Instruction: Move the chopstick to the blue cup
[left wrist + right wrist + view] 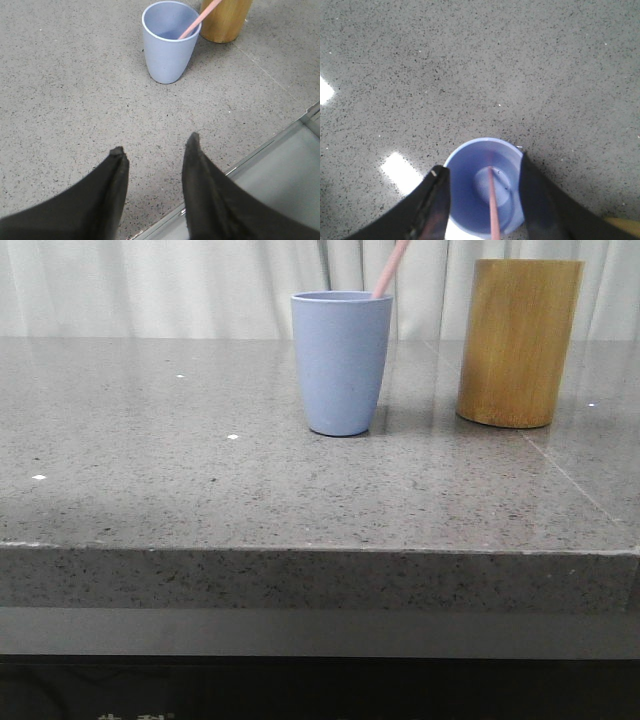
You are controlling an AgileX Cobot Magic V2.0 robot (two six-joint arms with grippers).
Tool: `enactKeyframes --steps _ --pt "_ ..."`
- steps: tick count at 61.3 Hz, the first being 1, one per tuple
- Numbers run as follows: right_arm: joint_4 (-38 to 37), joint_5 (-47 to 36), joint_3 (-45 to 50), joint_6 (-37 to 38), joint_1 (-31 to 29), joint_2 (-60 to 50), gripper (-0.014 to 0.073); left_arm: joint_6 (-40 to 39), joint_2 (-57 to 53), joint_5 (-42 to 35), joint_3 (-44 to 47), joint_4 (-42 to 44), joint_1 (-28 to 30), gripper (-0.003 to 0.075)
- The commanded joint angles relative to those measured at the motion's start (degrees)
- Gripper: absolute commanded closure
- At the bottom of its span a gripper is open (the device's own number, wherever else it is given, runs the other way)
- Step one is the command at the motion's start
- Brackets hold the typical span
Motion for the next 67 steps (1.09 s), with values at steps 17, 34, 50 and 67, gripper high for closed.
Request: enactKeyframes --steps 17,34,50,67 --pt "-9.0 4.2 0.2 6.2 0.0 -17.0 0.0211 0.1 -0.8 -1.5 -1.6 -0.6 -0.4 0.0446" --pt "-10.8 1.4 18.2 10.7 -0.1 -33.5 0.0211 0.1 -0.8 -3.3 -1.6 -0.4 -0.4 0.0446" --pt "-10.8 -5.3 36.7 12.2 -0.1 -49.5 0.0211 0.1 -0.8 -5.8 -1.6 -0.4 -0.4 0.0446" --pt "-10.9 -7.6 49.3 12.2 -0.1 -61.8 0.0211 0.1 -0.8 -5.8 -1.6 -0.4 -0.4 0.0446"
